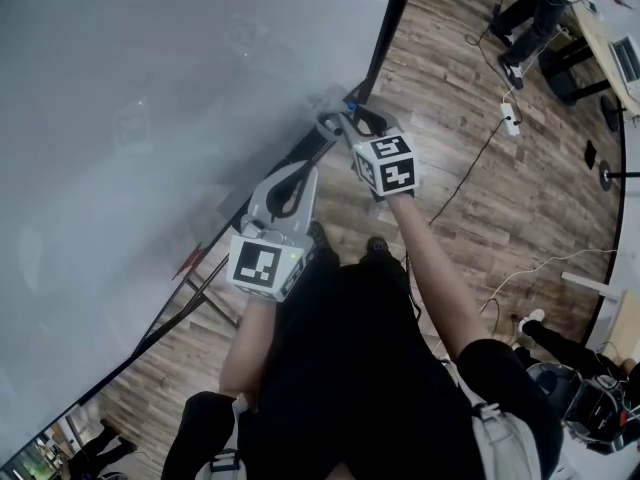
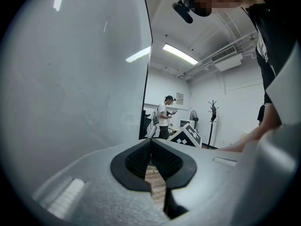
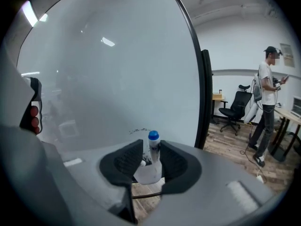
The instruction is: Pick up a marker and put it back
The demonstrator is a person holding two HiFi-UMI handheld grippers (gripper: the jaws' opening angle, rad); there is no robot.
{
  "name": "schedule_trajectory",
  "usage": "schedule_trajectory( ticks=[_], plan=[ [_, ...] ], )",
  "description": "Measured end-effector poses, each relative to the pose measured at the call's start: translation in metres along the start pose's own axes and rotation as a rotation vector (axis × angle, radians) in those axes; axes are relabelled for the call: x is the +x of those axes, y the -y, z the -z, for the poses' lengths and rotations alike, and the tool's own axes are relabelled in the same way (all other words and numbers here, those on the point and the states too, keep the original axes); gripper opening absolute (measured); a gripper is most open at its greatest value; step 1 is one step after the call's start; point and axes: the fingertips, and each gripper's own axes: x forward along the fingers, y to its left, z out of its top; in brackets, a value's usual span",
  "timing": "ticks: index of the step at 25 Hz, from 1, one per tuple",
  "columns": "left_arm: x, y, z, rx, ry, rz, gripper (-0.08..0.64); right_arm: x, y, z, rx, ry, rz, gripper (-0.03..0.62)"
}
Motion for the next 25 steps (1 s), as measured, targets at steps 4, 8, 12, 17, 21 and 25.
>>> schedule_trajectory(
  ticks=[4,8,12,17,21,25],
  plan=[
    [-0.003,-0.001,0.001,-0.002,-0.001,-0.012,0.011,-0.002,0.001,-0.001,-0.01,0.012,0.012,0.067],
    [-0.005,-0.002,0.001,-0.004,-0.003,-0.03,0.011,-0.001,0.001,-0.001,-0.013,0.015,0.009,0.066],
    [-0.007,-0.003,0.001,-0.003,0.002,-0.046,0.011,-0.003,-0.002,-0.005,-0.023,0.027,0.002,0.066],
    [-0.007,-0.002,-0.001,-0.005,0.009,-0.071,0.011,-0.009,-0.005,-0.014,-0.021,0.056,-0.019,0.066],
    [-0.006,0.009,-0.004,-0.006,0.02,-0.09,0.011,-0.025,-0.009,-0.026,-0.038,0.094,-0.049,0.066],
    [-0.004,0.025,-0.005,-0.006,0.028,-0.107,0.011,-0.045,-0.012,-0.04,-0.049,0.146,-0.083,0.066]
  ],
)
